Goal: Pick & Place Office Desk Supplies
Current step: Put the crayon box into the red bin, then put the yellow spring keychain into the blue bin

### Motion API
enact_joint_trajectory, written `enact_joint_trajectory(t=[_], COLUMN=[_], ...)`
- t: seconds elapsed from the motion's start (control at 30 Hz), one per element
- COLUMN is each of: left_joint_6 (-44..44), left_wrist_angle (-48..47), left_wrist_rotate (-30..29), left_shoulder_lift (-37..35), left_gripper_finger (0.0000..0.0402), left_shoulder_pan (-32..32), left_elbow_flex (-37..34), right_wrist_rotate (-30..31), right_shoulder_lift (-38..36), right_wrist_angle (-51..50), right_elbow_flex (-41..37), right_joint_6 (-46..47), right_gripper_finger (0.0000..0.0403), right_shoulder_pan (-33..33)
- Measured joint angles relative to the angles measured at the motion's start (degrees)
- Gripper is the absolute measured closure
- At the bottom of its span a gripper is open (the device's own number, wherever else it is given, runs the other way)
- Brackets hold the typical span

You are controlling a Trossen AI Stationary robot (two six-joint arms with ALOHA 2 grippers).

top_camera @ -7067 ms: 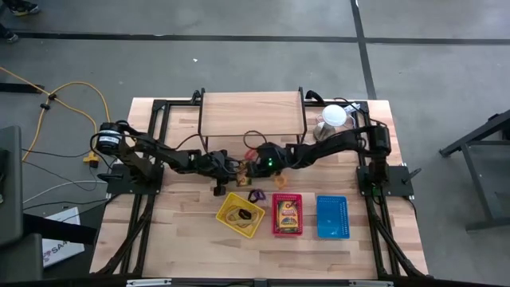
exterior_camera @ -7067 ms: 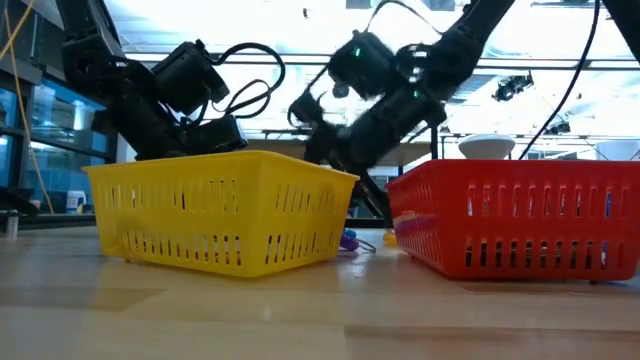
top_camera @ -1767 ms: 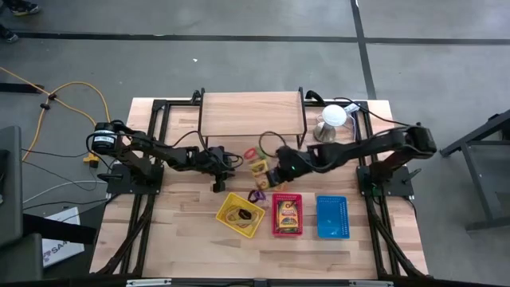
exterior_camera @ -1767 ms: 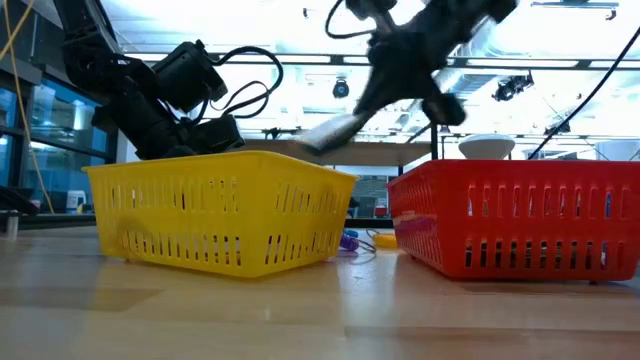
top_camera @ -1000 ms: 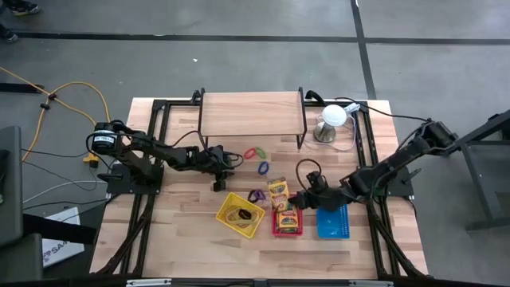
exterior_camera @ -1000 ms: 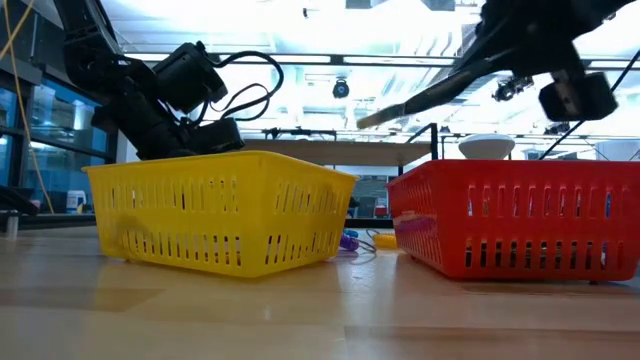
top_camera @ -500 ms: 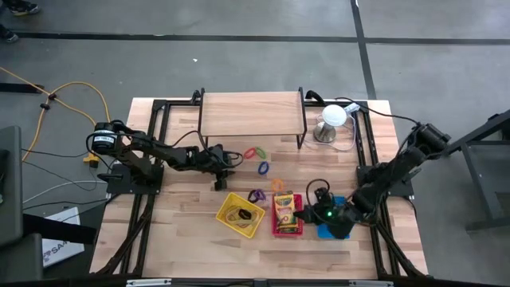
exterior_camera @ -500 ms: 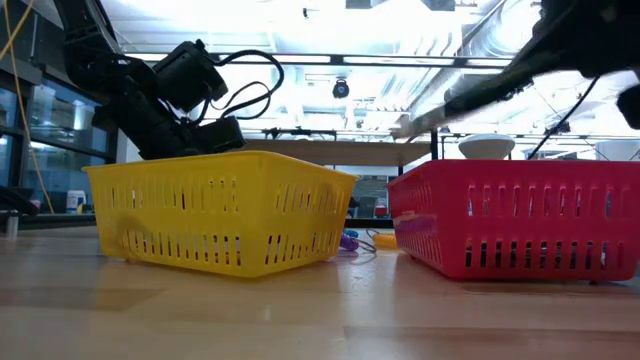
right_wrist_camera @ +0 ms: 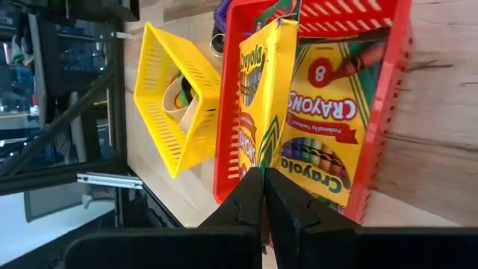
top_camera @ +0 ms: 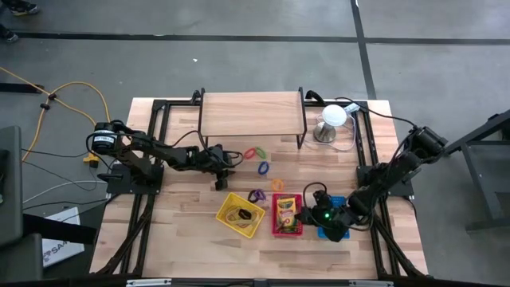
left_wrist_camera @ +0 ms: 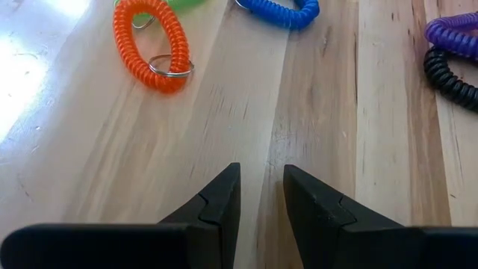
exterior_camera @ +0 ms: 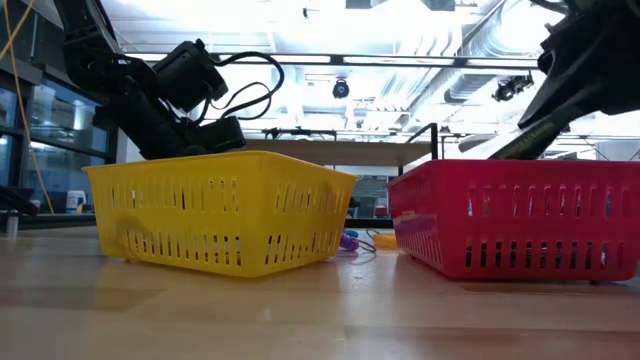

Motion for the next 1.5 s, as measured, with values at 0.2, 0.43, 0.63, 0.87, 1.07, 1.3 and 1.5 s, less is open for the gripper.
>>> enact_joint_trajectory(t=[0.2,0.43,0.63,0.87,1.07,1.3,1.5], left_joint_6=[-0.1,-0.1,-0.1,-0.1,-0.1,-0.1,-1.0], left_wrist_angle=[0.0,0.0,0.0,0.0,-0.1,-0.1,-0.1], left_wrist_rotate=[0.0,0.0,0.0,0.0,0.1,0.1,0.1], left_shoulder_lift=[0.0,0.0,0.0,0.0,0.0,0.0,0.0], left_gripper_finger=[0.0303,0.0303,0.0303,0.0303,0.0303,0.0303,0.0303], left_shoulder_pan=[0.0,0.0,0.0,0.0,0.0,0.0,0.0], left_elbow_flex=[0.0,0.0,0.0,0.0,0.0,0.0,0.0], right_wrist_rotate=[-1.2,-2.7,-2.7,-2.7,-2.8,-2.8,-2.8], right_shoulder_lift=[0.0,0.0,0.0,0.0,0.0,0.0,0.0], right_wrist_angle=[0.0,0.0,0.0,0.0,0.0,0.6,0.9], right_elbow_flex=[0.0,0.0,0.0,0.0,0.0,0.0,0.0], right_joint_6=[0.2,0.1,-1.5,-4.1,-4.4,-4.4,-4.4], right_gripper_finger=[0.0399,0.0399,0.0399,0.0363,0.0307,0.0278,0.0279], right_shoulder_pan=[0.0,0.0,-0.4,-2.1,-2.4,-2.4,-2.4])
